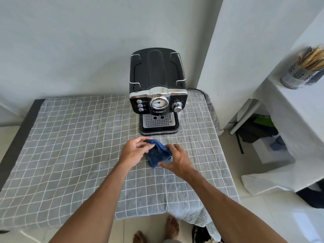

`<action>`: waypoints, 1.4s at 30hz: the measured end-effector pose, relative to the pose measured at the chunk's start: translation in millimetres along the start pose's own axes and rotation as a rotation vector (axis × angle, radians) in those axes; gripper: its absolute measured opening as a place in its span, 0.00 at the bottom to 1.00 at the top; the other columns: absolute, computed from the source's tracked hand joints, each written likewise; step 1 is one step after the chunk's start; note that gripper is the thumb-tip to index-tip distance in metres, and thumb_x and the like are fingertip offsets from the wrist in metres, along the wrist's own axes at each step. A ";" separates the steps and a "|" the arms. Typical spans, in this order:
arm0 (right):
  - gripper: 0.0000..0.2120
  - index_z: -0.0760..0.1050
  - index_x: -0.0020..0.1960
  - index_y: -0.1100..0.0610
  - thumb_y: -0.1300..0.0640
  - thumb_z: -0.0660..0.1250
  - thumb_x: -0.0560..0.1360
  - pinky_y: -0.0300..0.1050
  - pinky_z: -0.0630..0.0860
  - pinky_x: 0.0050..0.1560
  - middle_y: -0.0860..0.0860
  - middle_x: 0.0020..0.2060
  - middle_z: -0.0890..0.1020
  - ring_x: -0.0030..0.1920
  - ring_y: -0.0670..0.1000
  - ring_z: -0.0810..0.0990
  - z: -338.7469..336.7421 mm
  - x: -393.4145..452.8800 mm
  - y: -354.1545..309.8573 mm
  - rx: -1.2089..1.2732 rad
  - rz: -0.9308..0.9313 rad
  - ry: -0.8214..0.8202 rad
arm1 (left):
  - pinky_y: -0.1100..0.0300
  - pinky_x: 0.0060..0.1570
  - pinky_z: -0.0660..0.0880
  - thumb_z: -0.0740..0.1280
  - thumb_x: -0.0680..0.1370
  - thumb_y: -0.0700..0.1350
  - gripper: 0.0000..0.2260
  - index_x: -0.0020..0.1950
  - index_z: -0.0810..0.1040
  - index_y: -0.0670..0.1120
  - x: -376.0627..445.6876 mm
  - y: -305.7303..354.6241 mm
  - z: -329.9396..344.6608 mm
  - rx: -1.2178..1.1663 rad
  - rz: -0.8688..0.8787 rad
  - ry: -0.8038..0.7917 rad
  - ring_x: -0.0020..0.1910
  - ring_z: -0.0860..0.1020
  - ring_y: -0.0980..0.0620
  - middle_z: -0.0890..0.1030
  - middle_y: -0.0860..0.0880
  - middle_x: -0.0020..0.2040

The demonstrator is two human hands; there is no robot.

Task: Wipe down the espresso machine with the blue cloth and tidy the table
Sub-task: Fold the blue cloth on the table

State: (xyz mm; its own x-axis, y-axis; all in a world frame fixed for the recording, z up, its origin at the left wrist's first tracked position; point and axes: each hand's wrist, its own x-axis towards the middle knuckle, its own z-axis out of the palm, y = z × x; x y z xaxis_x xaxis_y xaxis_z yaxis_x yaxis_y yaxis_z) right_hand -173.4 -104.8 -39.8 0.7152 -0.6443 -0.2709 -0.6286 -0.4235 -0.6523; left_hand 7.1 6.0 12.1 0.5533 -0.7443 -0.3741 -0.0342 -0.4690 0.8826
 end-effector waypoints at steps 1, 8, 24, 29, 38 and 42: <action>0.30 0.69 0.70 0.47 0.43 0.76 0.72 0.48 0.77 0.64 0.47 0.62 0.72 0.61 0.50 0.74 4.3 0.9 1.5 -0.007 0.008 0.036 | 0.67 0.37 0.75 0.78 0.76 0.48 0.09 0.54 0.84 0.56 -0.5 2.4 -0.6 -0.005 0.008 0.042 0.39 0.84 0.58 0.88 0.56 0.44; 0.05 0.75 0.54 0.49 0.53 0.64 0.79 0.37 0.78 0.54 0.44 0.48 0.74 0.48 0.45 0.74 -10.3 5.5 -12.7 -0.026 -0.034 0.152 | 0.73 0.33 0.71 0.76 0.74 0.59 0.10 0.52 0.84 0.59 -4.8 15.5 -19.8 0.073 0.089 0.171 0.40 0.80 0.57 0.82 0.55 0.43; 0.05 0.79 0.53 0.48 0.54 0.69 0.78 0.31 0.78 0.45 0.41 0.43 0.82 0.39 0.35 0.78 -35.9 -1.4 -43.9 0.187 -0.042 0.325 | 0.56 0.33 0.78 0.70 0.81 0.45 0.10 0.51 0.84 0.62 -4.1 26.8 -45.4 -0.065 0.192 0.074 0.35 0.79 0.53 0.82 0.49 0.51; 0.08 0.82 0.56 0.51 0.54 0.73 0.77 0.36 0.83 0.42 0.46 0.44 0.84 0.40 0.41 0.81 -58.7 -6.4 -44.0 0.335 -0.109 0.329 | 0.53 0.35 0.80 0.71 0.80 0.42 0.07 0.54 0.84 0.54 -2.0 18.4 -48.2 -0.120 0.154 0.089 0.35 0.82 0.52 0.84 0.47 0.56; 0.15 0.79 0.64 0.49 0.58 0.73 0.78 0.31 0.77 0.36 0.46 0.36 0.79 0.33 0.40 0.78 -85.3 -8.2 -59.7 0.153 -0.344 0.232 | 0.54 0.39 0.81 0.68 0.82 0.40 0.10 0.56 0.83 0.55 -3.9 23.8 -41.7 -0.180 0.134 0.066 0.37 0.82 0.54 0.84 0.48 0.55; 0.08 0.81 0.57 0.52 0.57 0.71 0.78 0.34 0.82 0.38 0.49 0.40 0.83 0.35 0.41 0.81 -89.7 -5.6 -54.4 0.035 -0.405 0.166 | 0.55 0.37 0.79 0.66 0.83 0.40 0.13 0.53 0.83 0.58 -4.2 27.2 -43.9 -0.108 0.191 0.045 0.37 0.81 0.54 0.82 0.49 0.54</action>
State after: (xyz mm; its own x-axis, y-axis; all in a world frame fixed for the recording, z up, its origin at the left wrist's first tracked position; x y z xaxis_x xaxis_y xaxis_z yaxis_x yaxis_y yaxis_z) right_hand -170.6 -135.2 60.7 0.8414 -0.5253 0.1271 -0.2945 -0.6428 -0.7072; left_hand 40.5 17.2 50.1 0.5824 -0.7913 -0.1864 -0.0535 -0.2661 0.9625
